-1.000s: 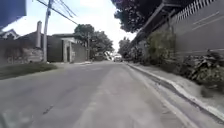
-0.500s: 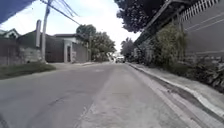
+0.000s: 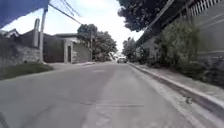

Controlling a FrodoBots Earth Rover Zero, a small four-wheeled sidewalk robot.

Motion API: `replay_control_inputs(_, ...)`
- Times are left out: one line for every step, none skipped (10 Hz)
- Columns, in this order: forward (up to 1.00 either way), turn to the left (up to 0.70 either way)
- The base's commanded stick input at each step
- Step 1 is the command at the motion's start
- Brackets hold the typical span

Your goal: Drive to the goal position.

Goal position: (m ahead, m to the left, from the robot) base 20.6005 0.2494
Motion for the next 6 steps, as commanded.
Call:
replay_control_inputs(1.00,-0.40)
replay_control_inputs(1.00,-0.40)
replay_control_inputs(1.00,-0.23)
replay_control_inputs(1.00,0.00)
replay_control_inputs(1.00,0.00)
replay_control_inputs(1.00,0.00)
